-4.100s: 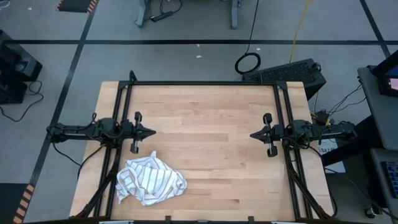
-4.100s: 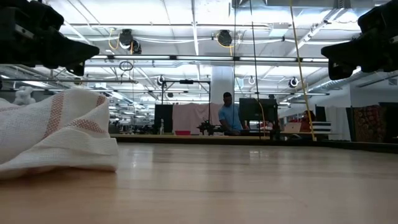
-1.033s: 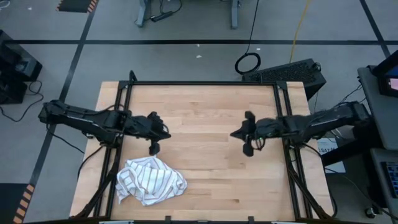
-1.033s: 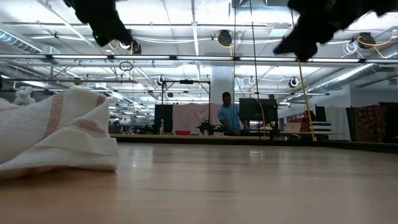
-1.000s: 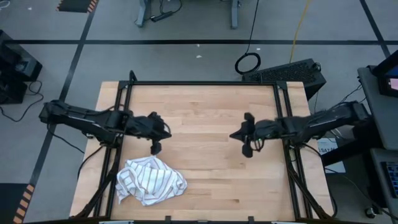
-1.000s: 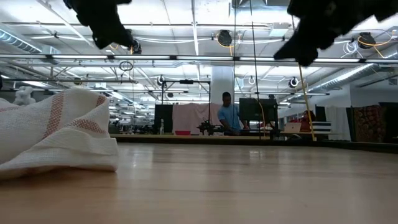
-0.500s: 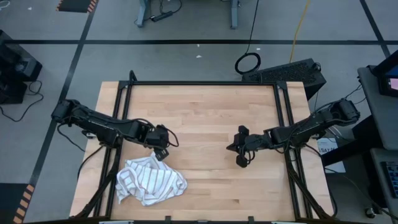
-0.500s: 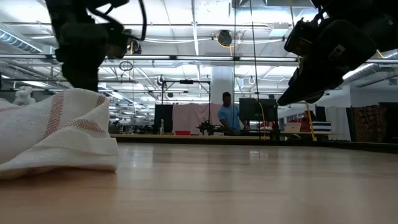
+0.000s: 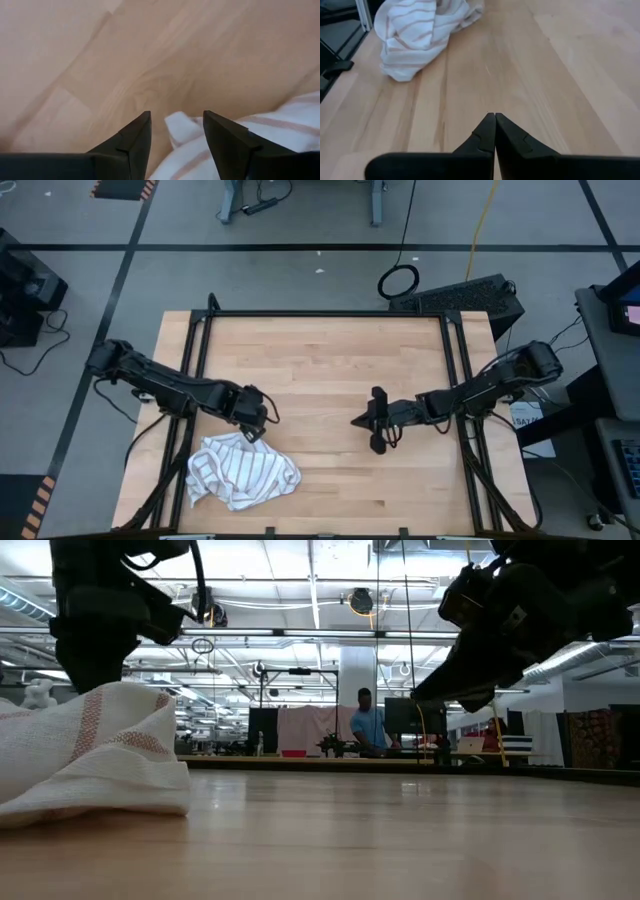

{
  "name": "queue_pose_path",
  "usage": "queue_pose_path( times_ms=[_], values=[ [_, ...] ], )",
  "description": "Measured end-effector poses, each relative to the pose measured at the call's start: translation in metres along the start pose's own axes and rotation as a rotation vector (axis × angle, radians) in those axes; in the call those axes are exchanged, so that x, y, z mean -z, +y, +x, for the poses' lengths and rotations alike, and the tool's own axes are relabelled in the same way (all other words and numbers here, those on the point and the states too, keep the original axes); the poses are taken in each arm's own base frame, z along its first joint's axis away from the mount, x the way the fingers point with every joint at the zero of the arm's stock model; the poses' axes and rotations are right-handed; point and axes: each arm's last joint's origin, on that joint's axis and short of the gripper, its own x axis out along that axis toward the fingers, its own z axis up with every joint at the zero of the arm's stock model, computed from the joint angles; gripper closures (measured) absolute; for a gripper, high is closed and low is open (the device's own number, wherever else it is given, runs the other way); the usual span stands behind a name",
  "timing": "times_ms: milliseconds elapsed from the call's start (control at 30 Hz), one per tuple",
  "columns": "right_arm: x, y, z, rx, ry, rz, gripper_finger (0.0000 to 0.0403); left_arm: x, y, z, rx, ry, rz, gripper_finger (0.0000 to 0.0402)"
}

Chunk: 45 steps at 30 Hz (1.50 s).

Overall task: Roll towel
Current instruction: Roll the white towel

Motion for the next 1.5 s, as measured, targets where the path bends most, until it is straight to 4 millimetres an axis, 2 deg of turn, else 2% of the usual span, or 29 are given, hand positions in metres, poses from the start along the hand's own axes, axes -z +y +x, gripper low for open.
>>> queue_pose_path(
  times_ms=[333, 767, 867, 933, 1033, 1067, 1267, 1500],
  values=[
    [-0.006, -0.005, 0.005, 0.01, -0.064, -0.022, 0.0403, 0.005, -0.017, 0.018, -0.041, -0.002, -0.028, 0.0217],
    [-0.011, -0.014, 0.006, 0.058, -0.099, -0.012, 0.0403, 0.013, -0.026, 0.045, -0.147, 0.086, -0.059, 0.0219],
    [-0.012, -0.017, 0.007, 0.069, -0.101, -0.007, 0.0403, 0.016, -0.028, 0.046, -0.148, 0.098, -0.028, 0.0247],
    [-0.012, -0.018, 0.007, 0.072, -0.102, -0.005, 0.0403, 0.018, -0.029, 0.046, -0.146, 0.097, -0.016, 0.0289],
    [-0.012, -0.018, 0.007, 0.073, -0.102, -0.005, 0.0403, 0.019, -0.032, 0.042, -0.139, 0.068, 0.004, 0.0373],
    [-0.012, -0.018, 0.007, 0.073, -0.102, -0.005, 0.0403, 0.018, -0.033, 0.04, -0.135, 0.055, 0.013, 0.0384],
    [-0.012, -0.018, 0.007, 0.072, -0.103, 0.001, 0.0403, 0.009, -0.038, 0.032, -0.132, -0.003, 0.092, 0.0391],
    [-0.013, -0.018, 0.007, 0.071, -0.105, 0.007, 0.0403, -0.015, -0.044, 0.016, -0.143, -0.129, 0.181, 0.0394]
  ],
)
